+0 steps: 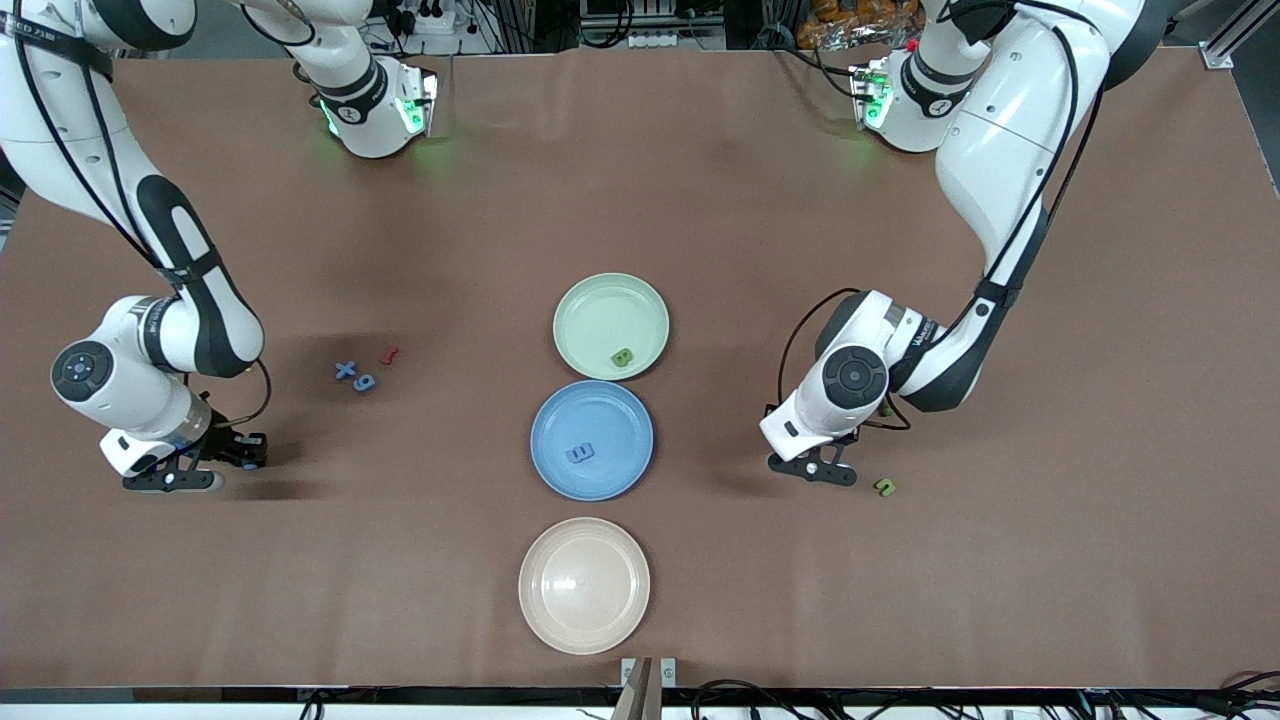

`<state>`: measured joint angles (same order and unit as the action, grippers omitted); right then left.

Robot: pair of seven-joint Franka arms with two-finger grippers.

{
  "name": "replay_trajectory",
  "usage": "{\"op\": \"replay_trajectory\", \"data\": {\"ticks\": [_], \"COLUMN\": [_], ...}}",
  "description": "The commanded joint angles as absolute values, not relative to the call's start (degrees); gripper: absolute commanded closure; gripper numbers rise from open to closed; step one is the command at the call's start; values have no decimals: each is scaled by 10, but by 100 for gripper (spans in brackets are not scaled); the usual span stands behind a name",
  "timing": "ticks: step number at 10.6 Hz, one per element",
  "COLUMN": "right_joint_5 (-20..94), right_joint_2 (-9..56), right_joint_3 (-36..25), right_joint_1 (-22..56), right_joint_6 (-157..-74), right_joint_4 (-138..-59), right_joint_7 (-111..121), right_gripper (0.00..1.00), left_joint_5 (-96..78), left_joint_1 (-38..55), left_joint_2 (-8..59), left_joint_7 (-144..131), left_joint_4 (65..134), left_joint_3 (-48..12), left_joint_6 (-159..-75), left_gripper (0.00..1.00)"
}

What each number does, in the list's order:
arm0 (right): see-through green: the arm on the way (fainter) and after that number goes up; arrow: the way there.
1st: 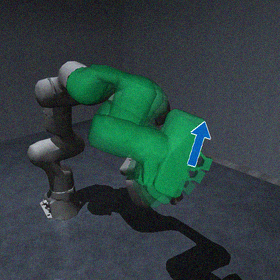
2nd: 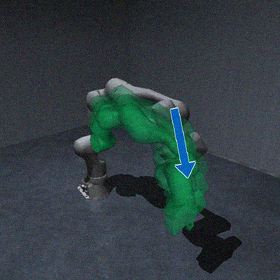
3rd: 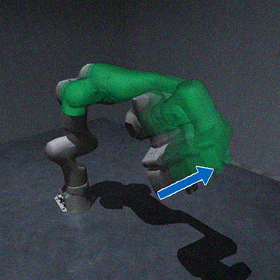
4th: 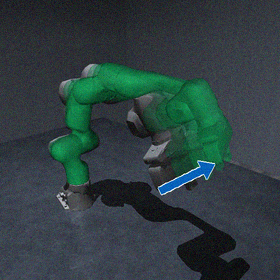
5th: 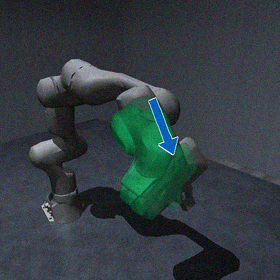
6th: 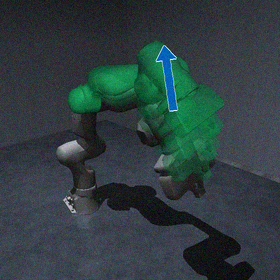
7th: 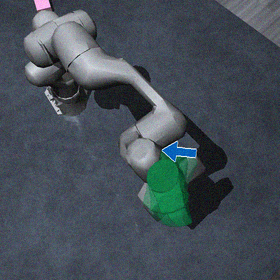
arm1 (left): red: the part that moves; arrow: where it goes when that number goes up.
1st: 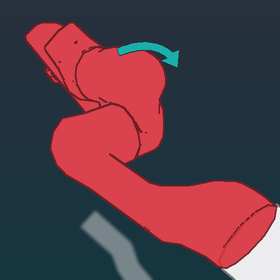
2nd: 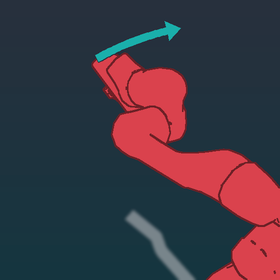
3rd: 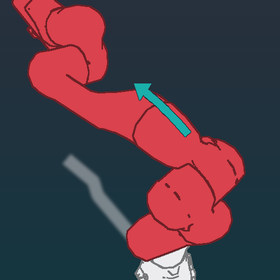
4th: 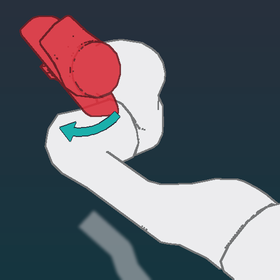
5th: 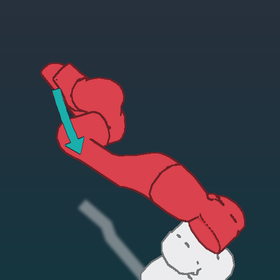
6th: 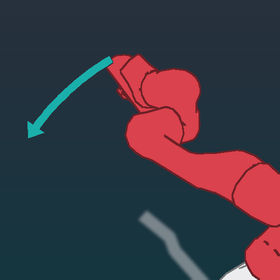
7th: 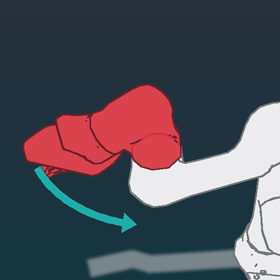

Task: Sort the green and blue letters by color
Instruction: 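Grasp the blue G with the right gripper while the left gripper grasps the green Z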

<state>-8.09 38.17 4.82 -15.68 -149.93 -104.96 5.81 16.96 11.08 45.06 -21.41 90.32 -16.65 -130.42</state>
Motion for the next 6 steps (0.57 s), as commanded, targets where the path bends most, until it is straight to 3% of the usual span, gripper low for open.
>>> {"op": "replay_trajectory", "data": {"ticks": [1, 3, 5, 6], "right_joint_5": [-69, 3, 39, 40], "right_joint_2": [343, 318, 303, 302], "right_joint_3": [61, 60, 56, 56], "right_joint_1": [-151, -116, -64, -42], "right_joint_6": [-1453, -1427, -1426, -1426], "right_joint_4": [-1051, -1049, -1043, -1041], "right_joint_7": [9, 4, -66, -95], "right_gripper": [95, 95, 95, 95], "left_joint_5": [186, 181, 178, 178], "left_joint_1": [109, 109, 110, 108], "left_joint_2": [460, 461, 457, 454], "left_joint_7": [-207, -207, -218, -218], "left_joint_4": [896, 896, 896, 896], "left_joint_3": [-158, -158, -158, -158], "left_joint_6": [-1312, -1313, -1313, -1313], "left_gripper": [34, 58, 100, 100]}}
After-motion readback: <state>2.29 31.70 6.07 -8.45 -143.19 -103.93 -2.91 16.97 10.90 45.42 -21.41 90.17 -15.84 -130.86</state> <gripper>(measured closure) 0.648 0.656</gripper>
